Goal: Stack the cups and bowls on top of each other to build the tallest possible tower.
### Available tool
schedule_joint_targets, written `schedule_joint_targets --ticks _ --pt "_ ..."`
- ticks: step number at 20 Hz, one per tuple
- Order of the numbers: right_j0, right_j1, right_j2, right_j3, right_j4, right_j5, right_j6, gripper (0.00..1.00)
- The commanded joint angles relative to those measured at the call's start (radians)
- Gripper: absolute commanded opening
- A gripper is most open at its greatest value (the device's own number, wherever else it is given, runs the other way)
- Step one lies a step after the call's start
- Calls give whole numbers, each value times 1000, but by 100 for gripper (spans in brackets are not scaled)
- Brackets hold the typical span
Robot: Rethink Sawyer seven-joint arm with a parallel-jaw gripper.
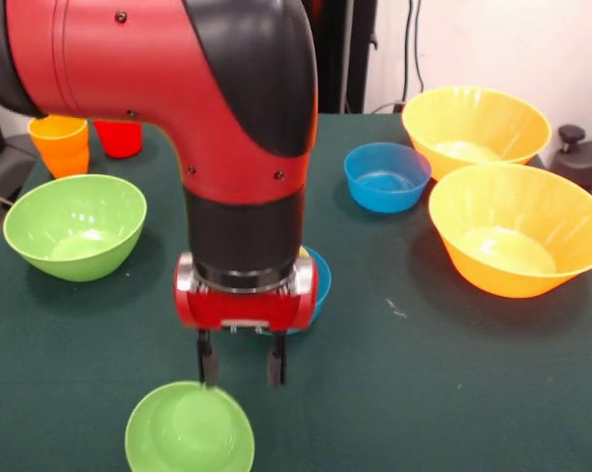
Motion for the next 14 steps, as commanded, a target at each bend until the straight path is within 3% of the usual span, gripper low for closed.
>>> schedule_joint_targets --ticks 1,6,10,14 --pt "32 171 111 -115 -67 15 -266 100" --pt "74 186 53 -181 -94 100 -216 100" --pt "90 224 29 -256 -109 217 -267 100" --pt "92 220 27 -257 -104 242 -290 100"
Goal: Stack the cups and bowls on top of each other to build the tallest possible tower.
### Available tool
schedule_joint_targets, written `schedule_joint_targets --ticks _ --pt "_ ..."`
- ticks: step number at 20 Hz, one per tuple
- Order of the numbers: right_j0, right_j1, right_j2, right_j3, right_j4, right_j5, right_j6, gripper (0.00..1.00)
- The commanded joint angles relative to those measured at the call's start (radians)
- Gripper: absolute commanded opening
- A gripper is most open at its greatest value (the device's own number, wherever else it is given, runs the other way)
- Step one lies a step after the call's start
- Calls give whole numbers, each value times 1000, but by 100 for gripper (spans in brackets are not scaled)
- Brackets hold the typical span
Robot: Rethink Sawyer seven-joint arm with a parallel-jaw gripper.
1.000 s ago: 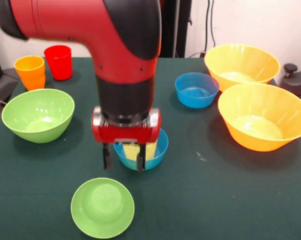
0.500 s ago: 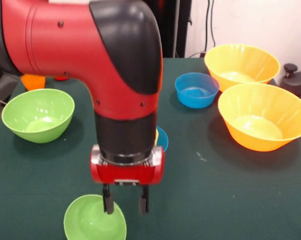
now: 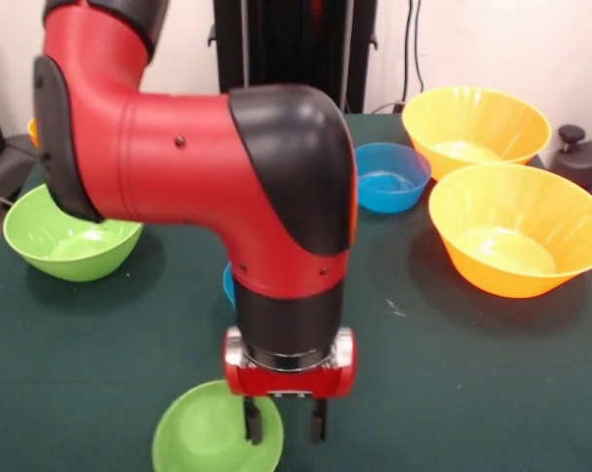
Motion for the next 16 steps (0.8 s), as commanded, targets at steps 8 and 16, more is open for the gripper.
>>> schedule_joint_targets --ticks 8,16 --pt "73 91 -30 -185 -169 432 -342 100" --pt "84 97 -18 -256 -252 427 -405 100"
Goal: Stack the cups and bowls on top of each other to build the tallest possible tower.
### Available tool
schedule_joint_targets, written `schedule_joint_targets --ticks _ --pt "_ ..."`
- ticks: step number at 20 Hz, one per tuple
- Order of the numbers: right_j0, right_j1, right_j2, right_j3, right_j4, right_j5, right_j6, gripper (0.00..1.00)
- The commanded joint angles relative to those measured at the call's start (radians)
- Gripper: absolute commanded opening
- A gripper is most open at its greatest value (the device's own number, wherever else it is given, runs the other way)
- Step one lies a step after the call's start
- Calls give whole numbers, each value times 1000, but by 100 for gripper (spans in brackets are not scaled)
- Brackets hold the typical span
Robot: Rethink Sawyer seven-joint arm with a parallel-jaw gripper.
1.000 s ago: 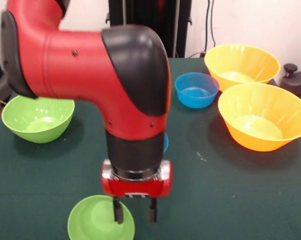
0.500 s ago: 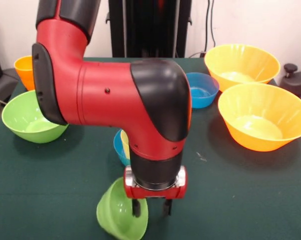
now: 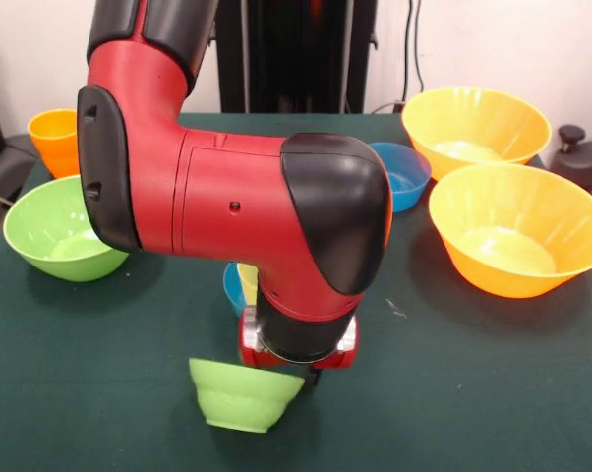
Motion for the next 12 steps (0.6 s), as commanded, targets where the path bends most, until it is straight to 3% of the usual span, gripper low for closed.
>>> schedule_joint_targets --ticks 1,4,12 --pt "18 12 14 -86 -134 52 -394 100" --pt "4 -15 4 -3 -116 -23 -374 100" --pt "-8 -39 28 64 -71 -121 -372 100"
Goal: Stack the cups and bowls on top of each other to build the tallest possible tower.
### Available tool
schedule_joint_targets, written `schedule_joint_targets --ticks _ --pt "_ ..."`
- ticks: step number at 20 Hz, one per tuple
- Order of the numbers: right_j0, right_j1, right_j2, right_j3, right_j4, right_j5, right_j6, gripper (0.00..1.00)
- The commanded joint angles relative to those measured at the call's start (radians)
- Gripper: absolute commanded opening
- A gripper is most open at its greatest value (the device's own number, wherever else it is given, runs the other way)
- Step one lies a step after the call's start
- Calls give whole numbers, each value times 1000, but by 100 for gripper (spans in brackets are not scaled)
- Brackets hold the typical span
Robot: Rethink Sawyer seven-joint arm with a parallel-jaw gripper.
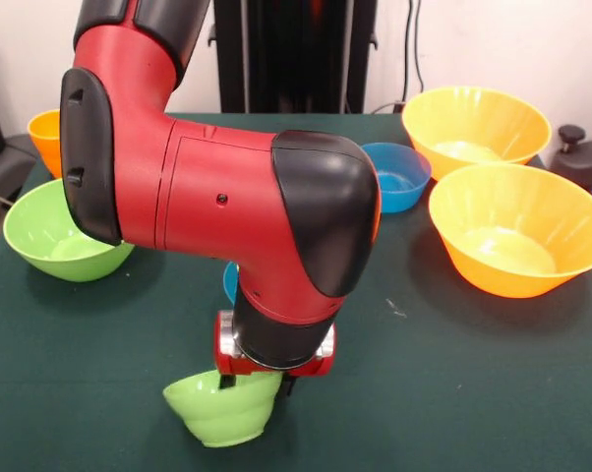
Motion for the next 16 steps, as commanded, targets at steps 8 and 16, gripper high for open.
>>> schedule_joint_targets --ticks 8,16 --pt "-40 -107 88 241 81 -186 -249 100" --pt "-30 -103 86 243 110 -179 -198 100"
